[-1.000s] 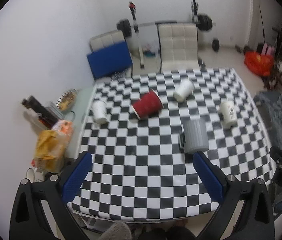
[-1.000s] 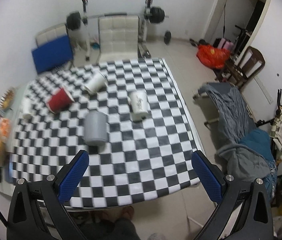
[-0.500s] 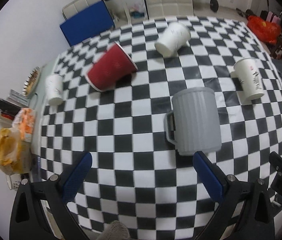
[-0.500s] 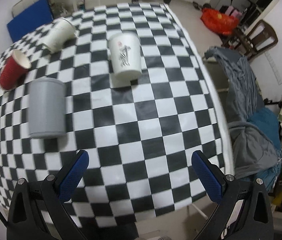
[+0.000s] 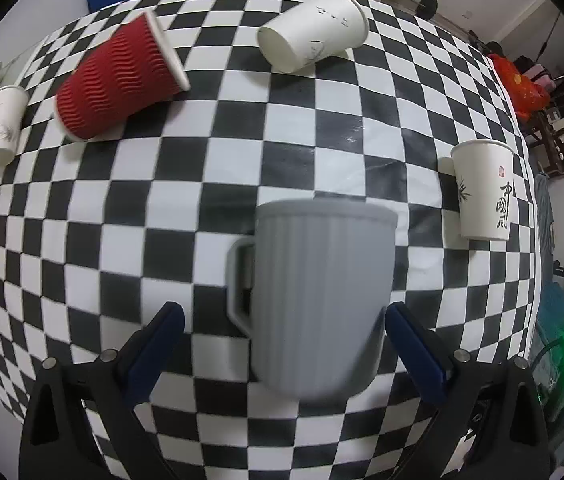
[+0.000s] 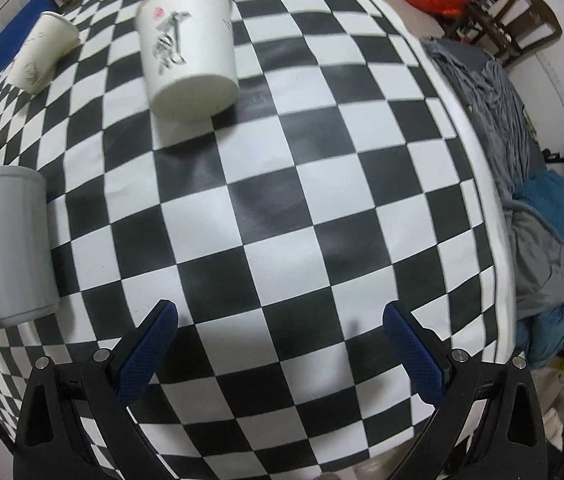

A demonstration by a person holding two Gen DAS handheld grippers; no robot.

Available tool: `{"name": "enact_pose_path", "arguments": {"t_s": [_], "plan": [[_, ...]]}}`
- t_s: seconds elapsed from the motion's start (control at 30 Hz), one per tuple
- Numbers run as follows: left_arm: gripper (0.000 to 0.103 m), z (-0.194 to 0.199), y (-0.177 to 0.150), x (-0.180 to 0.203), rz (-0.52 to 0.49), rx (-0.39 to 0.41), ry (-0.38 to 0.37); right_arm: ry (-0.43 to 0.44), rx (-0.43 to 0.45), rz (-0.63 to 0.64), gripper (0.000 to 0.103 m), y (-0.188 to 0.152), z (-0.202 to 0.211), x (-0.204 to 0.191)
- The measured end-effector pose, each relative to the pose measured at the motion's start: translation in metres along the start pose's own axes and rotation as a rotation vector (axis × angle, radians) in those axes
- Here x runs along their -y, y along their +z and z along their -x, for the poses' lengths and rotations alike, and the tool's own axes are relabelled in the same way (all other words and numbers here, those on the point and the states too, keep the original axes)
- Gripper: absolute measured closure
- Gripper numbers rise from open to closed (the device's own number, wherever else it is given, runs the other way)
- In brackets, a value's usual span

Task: Flip cup upright
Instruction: 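Move the left tool to the upside-down grey mug and close on it, then lift the grey mug with the left tool and tilt it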

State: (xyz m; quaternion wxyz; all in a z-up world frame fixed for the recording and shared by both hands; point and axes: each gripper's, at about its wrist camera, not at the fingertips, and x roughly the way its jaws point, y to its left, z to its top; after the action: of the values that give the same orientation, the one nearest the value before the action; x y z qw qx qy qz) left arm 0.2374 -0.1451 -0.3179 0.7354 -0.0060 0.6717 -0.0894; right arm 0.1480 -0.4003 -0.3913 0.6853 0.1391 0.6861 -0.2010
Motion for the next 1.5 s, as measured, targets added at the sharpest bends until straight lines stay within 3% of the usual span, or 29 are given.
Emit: {"name": "enact_pose_path", "arguments": {"t_s": [0.23, 0.33, 0.57, 0.87, 1.13, 1.5], "plan": [[0.005, -0.015, 0.01, 0.019, -0.099, 0.005, 0.02, 0.003, -0.033, -0.041, 0.0, -0.001, -0.019, 0.004], [0.021, -0.02, 0.016, 0.028, -0.14, -0.01, 0.029, 0.004, -0.038, -0.059, 0.0, -0.001, -0.023, 0.004], [0.022, -0.019, 0.018, 0.03, -0.197, 0.03, 0.063, -0.039, -0.066, -0.123, 0.0, 0.001, -0.022, 0.017], [0.023, 0.011, 0.004, -0.013, -0.177, 0.07, 0.06, -0.011, -0.029, -0.109, 0.0, -0.011, 0.006, 0.01], [0.024, 0.044, -0.024, -0.059, -0.121, 0.081, 0.05, 0.021, 0.02, 0.011, 0.0, -0.03, 0.037, -0.049], [0.024, 0.065, -0.096, -0.13, -0.036, -0.031, -0.036, 0.043, -0.012, 0.136, 0.0, -0.081, 0.053, -0.133]]}}
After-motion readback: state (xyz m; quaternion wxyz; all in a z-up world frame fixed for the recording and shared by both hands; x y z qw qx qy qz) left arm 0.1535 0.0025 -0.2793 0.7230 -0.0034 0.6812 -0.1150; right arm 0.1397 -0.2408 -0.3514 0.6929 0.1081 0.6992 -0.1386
